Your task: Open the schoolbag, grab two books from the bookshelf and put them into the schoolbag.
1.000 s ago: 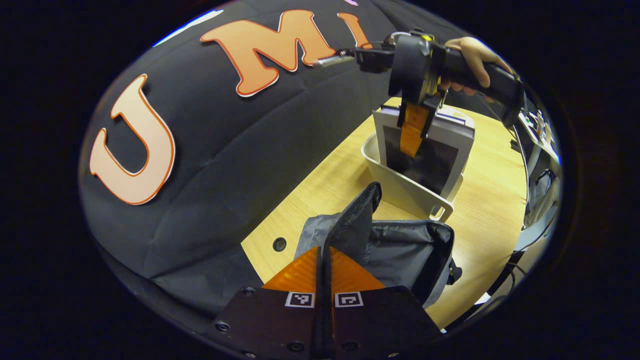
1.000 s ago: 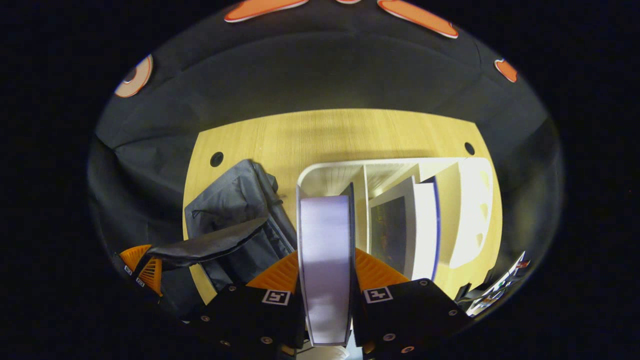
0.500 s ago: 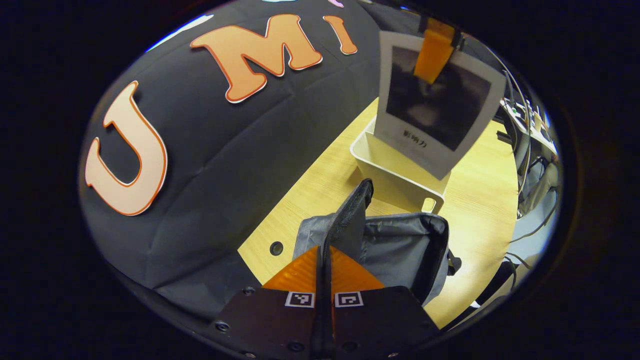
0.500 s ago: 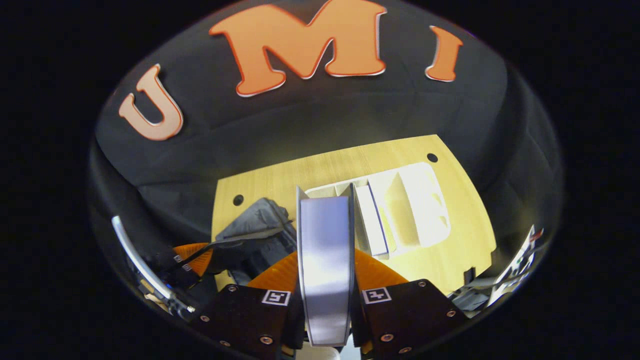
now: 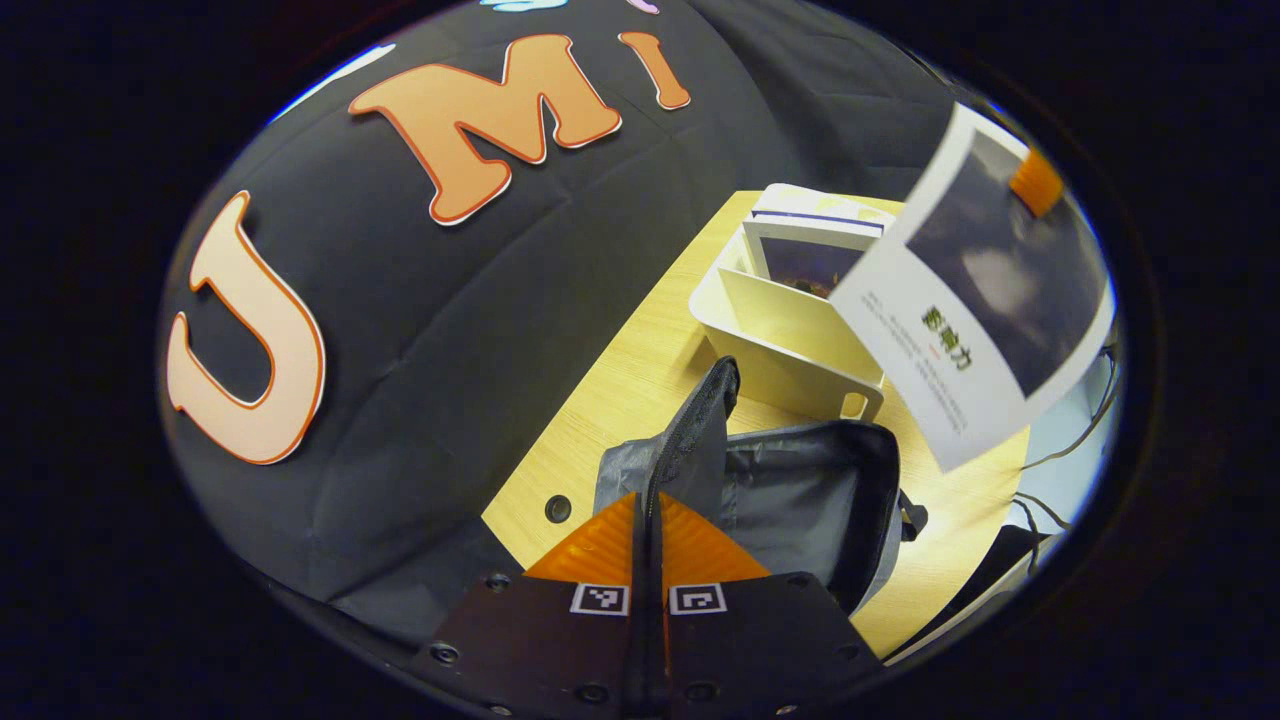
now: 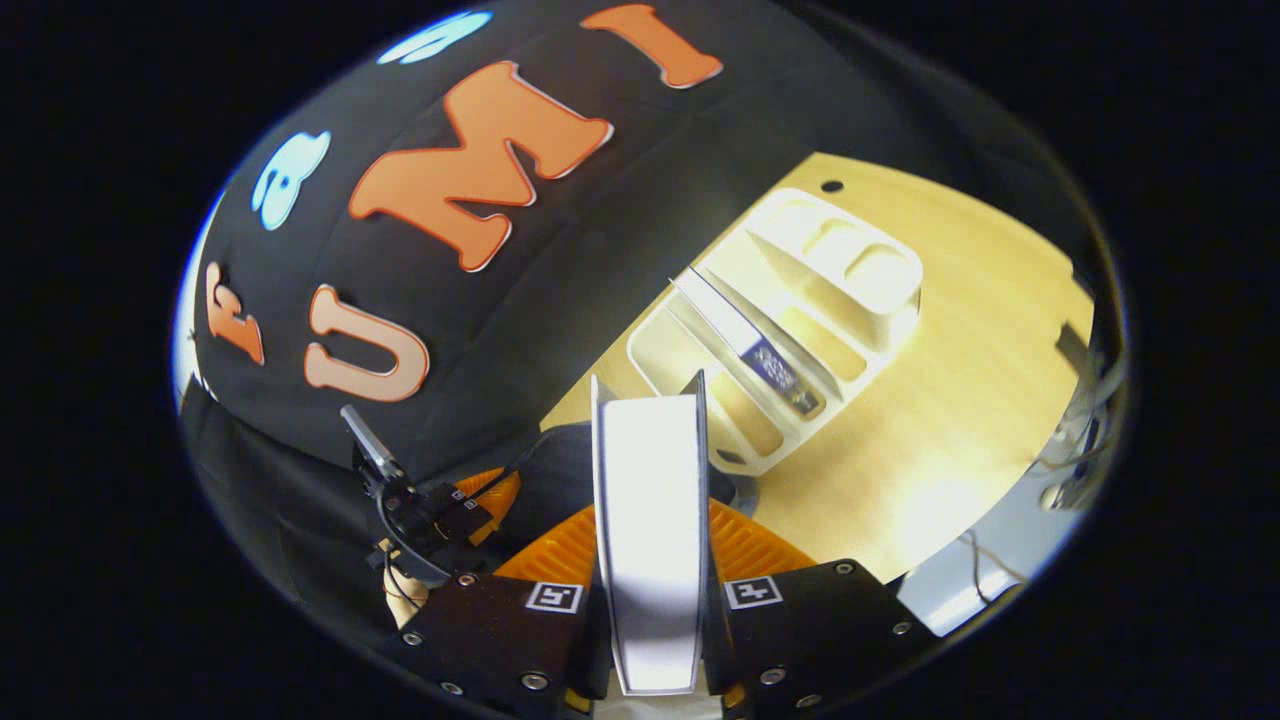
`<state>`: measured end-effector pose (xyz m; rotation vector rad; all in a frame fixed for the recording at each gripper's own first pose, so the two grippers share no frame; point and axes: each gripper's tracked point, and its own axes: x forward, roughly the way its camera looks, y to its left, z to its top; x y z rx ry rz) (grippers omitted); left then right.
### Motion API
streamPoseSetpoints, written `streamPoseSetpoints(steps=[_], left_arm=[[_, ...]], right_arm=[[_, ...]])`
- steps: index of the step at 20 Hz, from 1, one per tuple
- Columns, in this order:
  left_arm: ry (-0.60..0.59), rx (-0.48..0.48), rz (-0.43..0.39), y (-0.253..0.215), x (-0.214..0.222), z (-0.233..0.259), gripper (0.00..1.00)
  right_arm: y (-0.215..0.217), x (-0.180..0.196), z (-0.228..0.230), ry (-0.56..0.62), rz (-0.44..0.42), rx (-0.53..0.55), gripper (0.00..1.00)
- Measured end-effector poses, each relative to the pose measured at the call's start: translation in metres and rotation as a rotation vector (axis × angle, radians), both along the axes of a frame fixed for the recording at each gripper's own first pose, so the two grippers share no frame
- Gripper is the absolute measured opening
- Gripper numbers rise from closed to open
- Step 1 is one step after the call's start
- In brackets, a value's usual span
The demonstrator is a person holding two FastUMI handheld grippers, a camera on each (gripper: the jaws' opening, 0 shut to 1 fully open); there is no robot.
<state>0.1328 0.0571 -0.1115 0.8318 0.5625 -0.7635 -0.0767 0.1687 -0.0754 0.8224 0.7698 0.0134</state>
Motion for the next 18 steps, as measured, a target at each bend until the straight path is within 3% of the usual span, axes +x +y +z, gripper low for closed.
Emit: streamPoseSetpoints(steps=[3,8,13,18], left_arm=[[-0.001,0.010,-0.010,-0.005,-0.001,0.002,0.01],[0.000,0.013,-0.027,-0.009,-0.009,0.005,0.01],[-0.005,0.003,-0.030,-0.017,-0.015,0.014,0.01],[-0.010,-0.002,-0.049,-0.025,-0.022,0.017,0.01]], right_arm=[[0.020,-0.003,-0.050,0.002,-0.050,0.209,0.37],[0.060,0.035,-0.122,0.029,-0.107,0.386,0.37],[0.105,0.072,-0.168,0.057,-0.166,0.424,0.37],[0.133,0.112,-0.172,-0.004,-0.225,0.452,0.37]])
